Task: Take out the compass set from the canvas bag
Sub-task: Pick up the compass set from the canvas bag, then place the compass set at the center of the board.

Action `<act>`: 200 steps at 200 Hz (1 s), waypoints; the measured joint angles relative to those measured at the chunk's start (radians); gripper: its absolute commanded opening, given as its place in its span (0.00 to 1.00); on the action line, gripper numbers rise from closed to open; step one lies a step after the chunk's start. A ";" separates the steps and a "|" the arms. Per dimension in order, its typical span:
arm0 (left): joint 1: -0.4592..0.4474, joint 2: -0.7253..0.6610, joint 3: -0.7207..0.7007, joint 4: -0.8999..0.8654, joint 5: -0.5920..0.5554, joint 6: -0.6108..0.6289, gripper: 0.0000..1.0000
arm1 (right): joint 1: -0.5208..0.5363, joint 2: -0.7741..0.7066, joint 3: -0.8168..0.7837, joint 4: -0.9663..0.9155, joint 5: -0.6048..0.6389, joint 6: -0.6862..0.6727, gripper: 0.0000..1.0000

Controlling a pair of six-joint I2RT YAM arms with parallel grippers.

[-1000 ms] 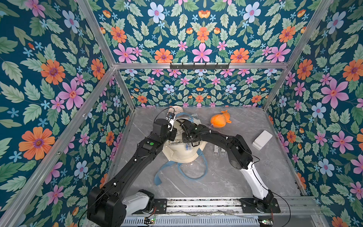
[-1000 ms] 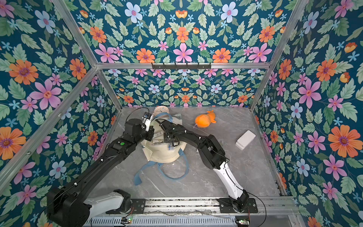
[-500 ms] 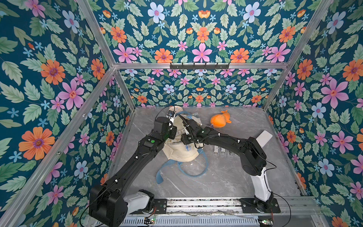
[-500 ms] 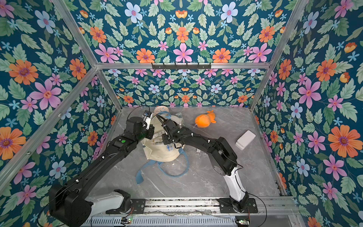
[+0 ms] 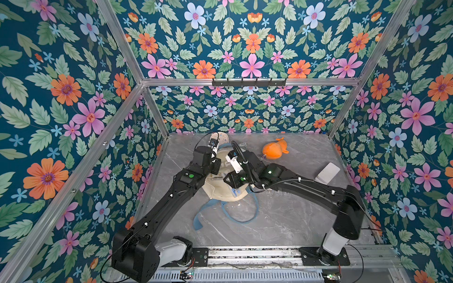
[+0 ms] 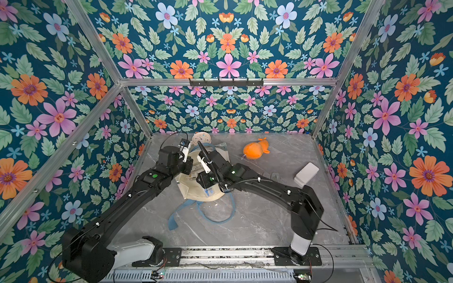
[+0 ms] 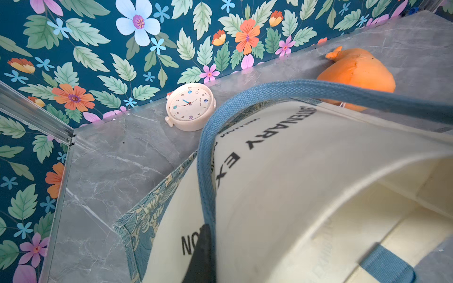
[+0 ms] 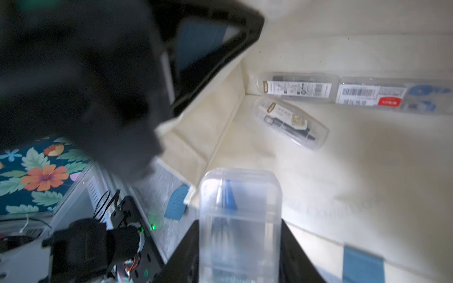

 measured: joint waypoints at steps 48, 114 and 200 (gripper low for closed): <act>0.000 -0.005 -0.002 0.000 0.008 0.000 0.00 | -0.019 -0.340 -0.357 -0.189 0.167 0.179 0.35; 0.000 -0.016 -0.011 0.000 0.046 0.000 0.00 | -0.360 -0.458 -0.628 -0.472 0.270 0.390 0.32; 0.000 -0.025 -0.019 0.003 0.055 0.000 0.00 | -0.454 -0.293 -0.664 -0.435 0.260 0.367 0.38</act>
